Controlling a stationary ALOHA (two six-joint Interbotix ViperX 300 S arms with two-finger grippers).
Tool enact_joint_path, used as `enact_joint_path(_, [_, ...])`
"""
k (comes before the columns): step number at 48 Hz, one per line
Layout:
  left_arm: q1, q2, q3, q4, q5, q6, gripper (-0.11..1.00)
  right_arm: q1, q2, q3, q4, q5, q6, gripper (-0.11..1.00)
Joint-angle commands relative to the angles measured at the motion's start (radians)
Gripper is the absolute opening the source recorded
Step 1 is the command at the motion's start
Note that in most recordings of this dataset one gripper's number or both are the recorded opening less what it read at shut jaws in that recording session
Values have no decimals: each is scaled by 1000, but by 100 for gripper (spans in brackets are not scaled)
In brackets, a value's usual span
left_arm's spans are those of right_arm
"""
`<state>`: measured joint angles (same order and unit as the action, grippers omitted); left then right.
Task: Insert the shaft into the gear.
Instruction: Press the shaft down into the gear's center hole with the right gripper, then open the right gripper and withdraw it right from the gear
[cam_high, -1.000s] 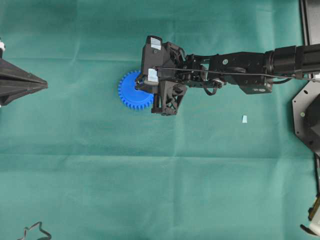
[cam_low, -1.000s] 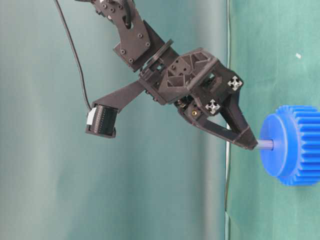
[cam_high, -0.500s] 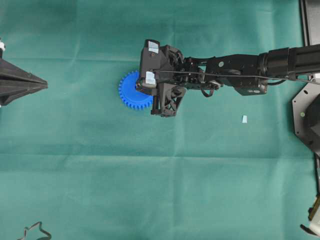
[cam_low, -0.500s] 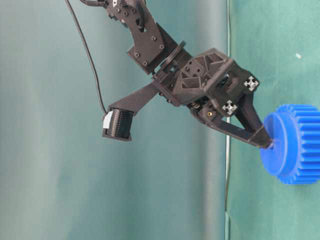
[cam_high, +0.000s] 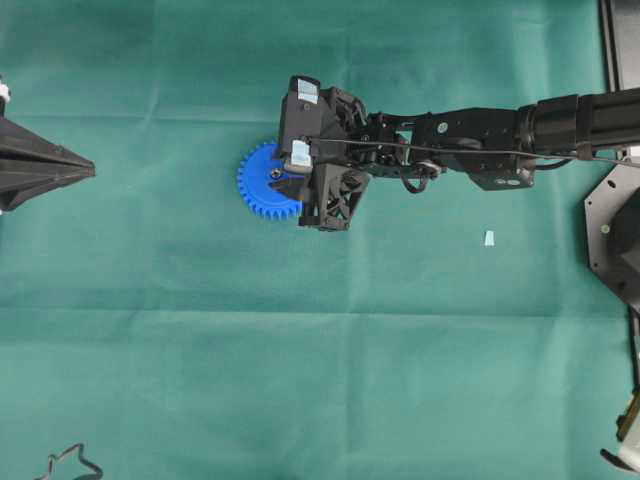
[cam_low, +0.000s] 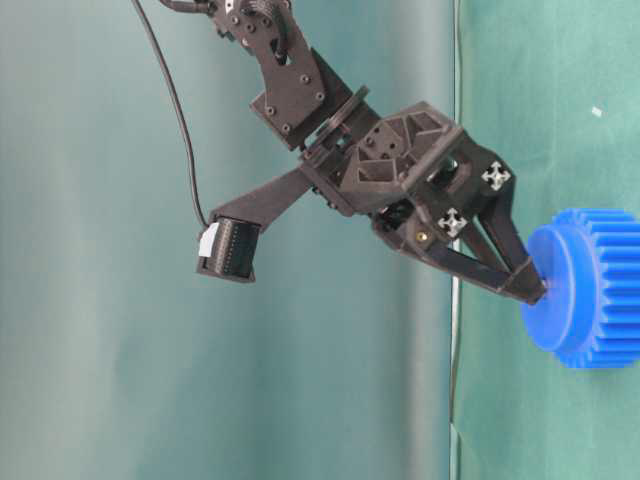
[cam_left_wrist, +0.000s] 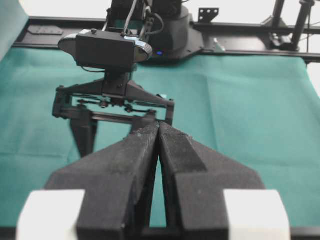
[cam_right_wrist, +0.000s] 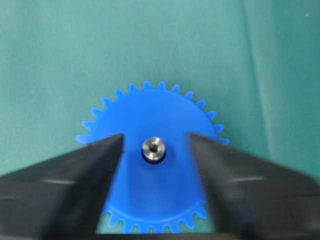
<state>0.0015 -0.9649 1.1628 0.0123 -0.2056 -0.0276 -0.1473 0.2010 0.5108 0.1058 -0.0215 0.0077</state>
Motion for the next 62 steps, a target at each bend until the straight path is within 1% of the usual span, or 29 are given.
enact_joint_path(1, [0,5,-28,2,-3,0,0,0,-15,-17,0,-12,2,83])
enact_joint_path(4, [2,5,-28,2,-2,0,0,0,-18,-17,0,-12,2,95])
enact_joint_path(6, [0,5,-28,2,0,0,0,0,-23,-17,0,-11,2,98])
enact_joint_path(12, [2,5,-28,2,0,0,0,-2,-61,-12,0,-3,2,93])
enact_joint_path(29, [2,3,-28,2,0,0,0,0,-262,0,-12,71,-5,94])
enact_joint_path(34, [0,3,-28,2,0,0,0,0,-313,23,-17,83,-5,94])
enact_joint_path(44, [2,3,-28,2,2,0,0,0,-440,115,-17,74,-5,94])
enact_joint_path(54, [2,3,-28,2,5,0,0,0,-615,261,-17,9,-3,94])
enact_joint_path(62, [0,3,-28,2,5,2,0,0,-756,367,-17,2,-3,94])
